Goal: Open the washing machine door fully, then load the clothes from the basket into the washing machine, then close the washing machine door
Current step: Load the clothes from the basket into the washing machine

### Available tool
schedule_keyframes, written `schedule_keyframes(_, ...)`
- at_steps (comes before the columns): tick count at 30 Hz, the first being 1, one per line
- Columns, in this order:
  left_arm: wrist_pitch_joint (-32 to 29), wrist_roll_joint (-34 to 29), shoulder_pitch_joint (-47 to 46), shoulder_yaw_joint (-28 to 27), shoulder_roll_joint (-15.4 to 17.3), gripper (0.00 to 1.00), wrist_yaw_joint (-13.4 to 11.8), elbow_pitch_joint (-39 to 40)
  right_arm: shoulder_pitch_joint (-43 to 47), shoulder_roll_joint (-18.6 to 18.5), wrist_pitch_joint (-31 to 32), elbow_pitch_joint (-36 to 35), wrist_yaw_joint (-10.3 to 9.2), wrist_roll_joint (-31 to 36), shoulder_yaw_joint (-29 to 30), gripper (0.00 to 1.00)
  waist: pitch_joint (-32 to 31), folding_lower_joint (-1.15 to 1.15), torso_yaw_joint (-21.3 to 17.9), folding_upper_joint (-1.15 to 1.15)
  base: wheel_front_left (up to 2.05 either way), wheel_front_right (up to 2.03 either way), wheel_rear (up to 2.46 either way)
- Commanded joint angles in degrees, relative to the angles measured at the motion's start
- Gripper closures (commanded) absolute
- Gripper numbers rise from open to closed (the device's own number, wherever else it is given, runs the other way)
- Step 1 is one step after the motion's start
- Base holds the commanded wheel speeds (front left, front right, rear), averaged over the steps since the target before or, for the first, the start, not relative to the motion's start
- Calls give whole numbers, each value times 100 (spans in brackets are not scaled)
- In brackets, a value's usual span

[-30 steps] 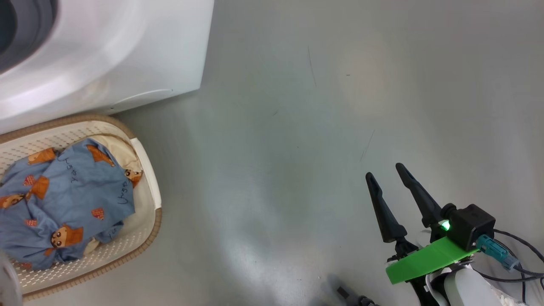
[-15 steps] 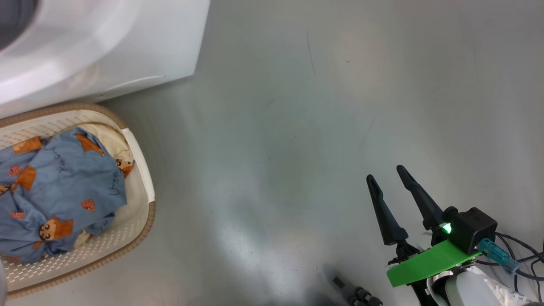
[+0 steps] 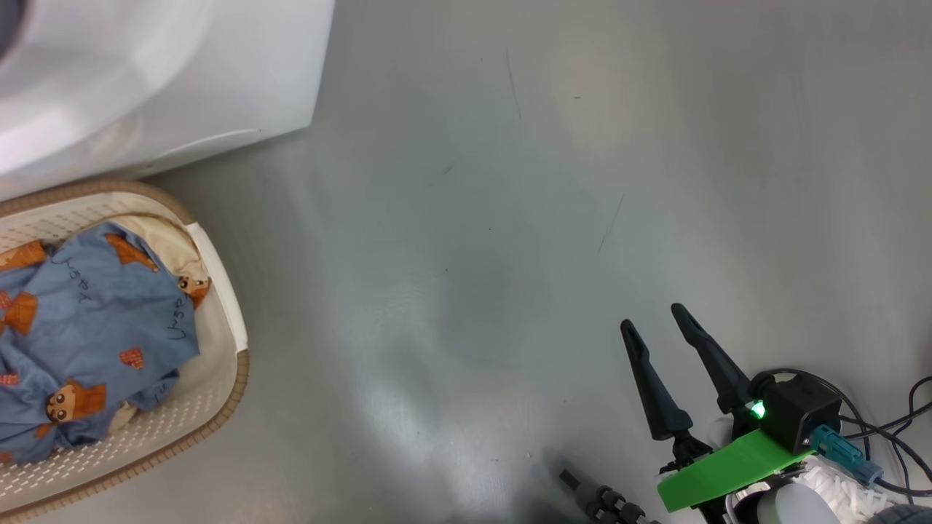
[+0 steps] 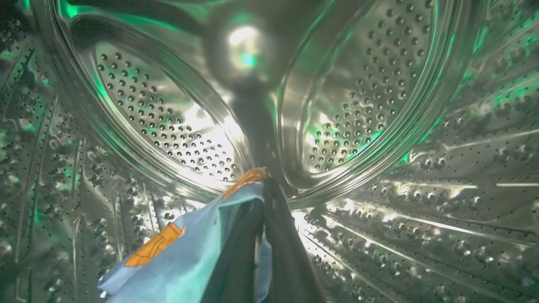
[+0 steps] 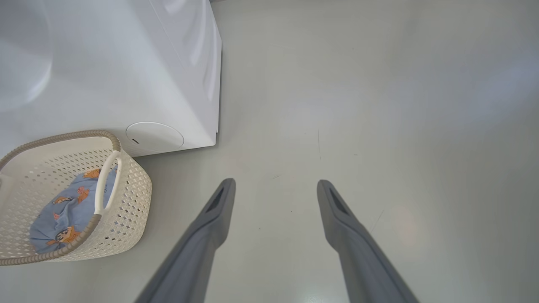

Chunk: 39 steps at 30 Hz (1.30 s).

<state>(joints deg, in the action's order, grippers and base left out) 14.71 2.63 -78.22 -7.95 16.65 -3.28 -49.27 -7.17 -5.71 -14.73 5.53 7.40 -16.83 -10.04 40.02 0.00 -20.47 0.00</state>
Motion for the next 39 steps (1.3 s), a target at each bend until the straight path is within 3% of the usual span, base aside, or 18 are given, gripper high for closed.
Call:
schedule_keyframes(1,29,-102,-163,38,263,100,-42,-34,206,-64,-27,-84,9,-50,-102,0,-37,0,0,0,0,0,0)
schedule_keyframes(3,29,-142,-261,107,286,93,-30,-325,229,-63,-27,-68,9,-49,-108,0,-73,0,-3,0,0,0,0)
schedule_keyframes(6,29,-170,-375,176,298,71,-38,-660,228,-67,-27,-52,9,-61,-116,0,-127,0,4,0,0,0,0)
schedule_keyframes(7,29,-172,-404,191,293,57,-50,-761,223,-71,-27,-48,9,-62,-121,0,-146,0,9,0,0,0,0)
schedule_keyframes(8,29,-176,-427,205,288,35,-71,-872,221,-74,-27,-45,9,-62,-126,0,-168,0,16,0,0,0,0)
schedule_keyframes(9,29,-191,-449,232,287,0,-87,-976,219,-77,-27,-41,9,-62,-132,0,-188,0,21,0,0,0,0)
schedule_keyframes(27,29,-185,-370,472,-7,0,-478,-1833,151,-110,-27,37,9,-83,-143,0,-694,0,328,0,0,0,0)
schedule_keyframes(39,29,98,146,384,-420,0,-609,-1723,113,-140,-27,143,9,-83,-157,0,-1257,0,751,0,0,0,0)
